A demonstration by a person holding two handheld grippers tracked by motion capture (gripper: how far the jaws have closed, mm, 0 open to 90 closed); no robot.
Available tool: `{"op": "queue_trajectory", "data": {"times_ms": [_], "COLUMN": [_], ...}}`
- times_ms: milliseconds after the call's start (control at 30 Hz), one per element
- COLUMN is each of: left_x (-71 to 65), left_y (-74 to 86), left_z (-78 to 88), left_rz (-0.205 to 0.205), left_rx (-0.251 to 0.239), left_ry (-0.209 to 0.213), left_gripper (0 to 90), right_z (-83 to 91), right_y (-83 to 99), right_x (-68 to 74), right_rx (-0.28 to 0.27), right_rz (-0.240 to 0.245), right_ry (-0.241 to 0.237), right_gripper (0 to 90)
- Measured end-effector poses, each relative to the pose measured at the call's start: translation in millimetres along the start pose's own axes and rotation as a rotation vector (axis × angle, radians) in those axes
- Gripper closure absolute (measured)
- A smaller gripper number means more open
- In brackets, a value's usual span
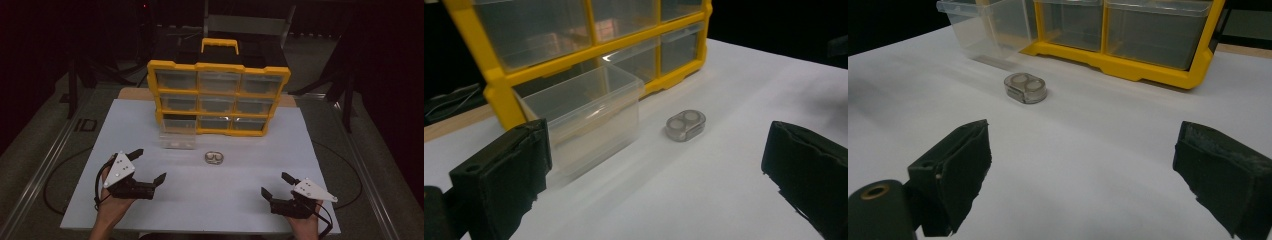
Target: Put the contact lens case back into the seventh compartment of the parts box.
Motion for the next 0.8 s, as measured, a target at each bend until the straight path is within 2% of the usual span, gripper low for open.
{"op": "queue_trajectory", "data": {"times_ms": [233, 467, 800], "left_x": [-6.1, -13.2, -15.9], "left_y": [-5.9, -12.0, -20.0], "left_z": [-11.4, -32.1, -53.0], "left_rz": [-0.018, -0.053, -0.063], "left_rx": [0.001, 0.024, 0.054], "left_ry": [0.026, 0.065, 0.102], "left_gripper": [0.8, 0.9, 1.1], "right_z": [0.2, 0.6, 0.5], "right_y": [-0.2, -0.3, -0.2], "right_x": [-0.2, -0.6, -0.7], "right_rx": [-0.002, -0.003, 0.0], "right_rz": [0.003, 0.001, -0.002], "right_ry": [-0.001, 0.0, 0.002], "right_gripper": [8.3, 8.3, 8.3]}}
Point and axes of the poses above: each handheld gripper's, and its own axes: z roughly backward along the jaws, y roughly out of its underside, x roughly to its left, the point moved 5 cm from there along -z, roughly forward along the jaws, and after that the axes turned 3 degrees about -z, right-handed, at the moved point
